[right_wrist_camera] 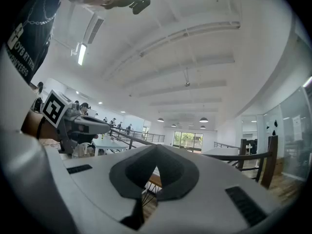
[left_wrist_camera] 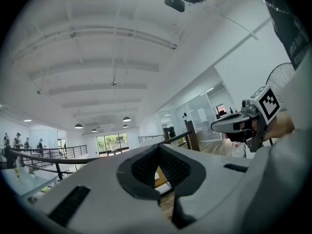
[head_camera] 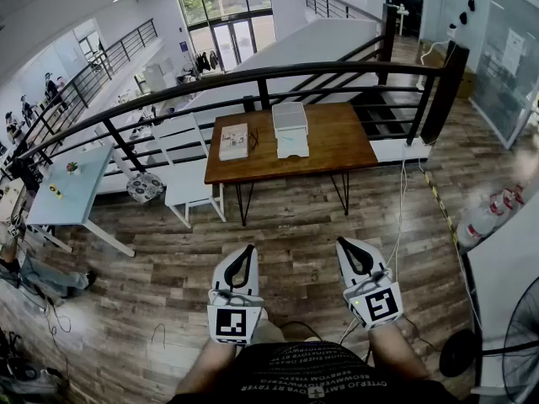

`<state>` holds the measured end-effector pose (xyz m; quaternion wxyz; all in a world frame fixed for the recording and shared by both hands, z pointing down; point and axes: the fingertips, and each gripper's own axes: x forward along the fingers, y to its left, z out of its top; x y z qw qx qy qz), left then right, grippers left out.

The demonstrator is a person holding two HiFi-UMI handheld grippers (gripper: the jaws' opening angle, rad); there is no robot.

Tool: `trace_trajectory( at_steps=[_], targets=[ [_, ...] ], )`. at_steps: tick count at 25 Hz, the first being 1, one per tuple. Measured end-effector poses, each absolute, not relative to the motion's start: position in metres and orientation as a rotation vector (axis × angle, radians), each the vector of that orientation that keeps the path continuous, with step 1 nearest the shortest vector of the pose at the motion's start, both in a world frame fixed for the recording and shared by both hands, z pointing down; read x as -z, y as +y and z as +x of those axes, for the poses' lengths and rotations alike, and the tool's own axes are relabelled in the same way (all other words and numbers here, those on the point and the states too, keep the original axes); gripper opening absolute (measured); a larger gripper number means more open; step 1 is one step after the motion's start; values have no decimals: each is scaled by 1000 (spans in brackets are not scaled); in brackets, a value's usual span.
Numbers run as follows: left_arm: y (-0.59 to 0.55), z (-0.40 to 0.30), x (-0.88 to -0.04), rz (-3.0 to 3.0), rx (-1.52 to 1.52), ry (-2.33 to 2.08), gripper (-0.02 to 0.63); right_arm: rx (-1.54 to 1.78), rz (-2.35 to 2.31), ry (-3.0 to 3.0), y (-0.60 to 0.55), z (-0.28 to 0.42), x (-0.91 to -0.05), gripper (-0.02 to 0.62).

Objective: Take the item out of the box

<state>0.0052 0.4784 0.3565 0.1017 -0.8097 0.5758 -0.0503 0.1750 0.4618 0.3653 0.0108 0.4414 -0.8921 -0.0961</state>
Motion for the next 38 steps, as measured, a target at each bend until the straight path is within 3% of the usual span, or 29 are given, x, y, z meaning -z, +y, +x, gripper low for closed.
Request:
trace_trajectory(
  at_steps=[16, 38],
  targets=[
    [420, -13, -374, -2423, 118, 1697, 6, 258, 1353, -2758, 405, 149, -384, -2],
    [232, -58, -393, -2514, 162, 1614, 6, 126, 1313, -2696, 229, 85, -420, 95]
  ],
)
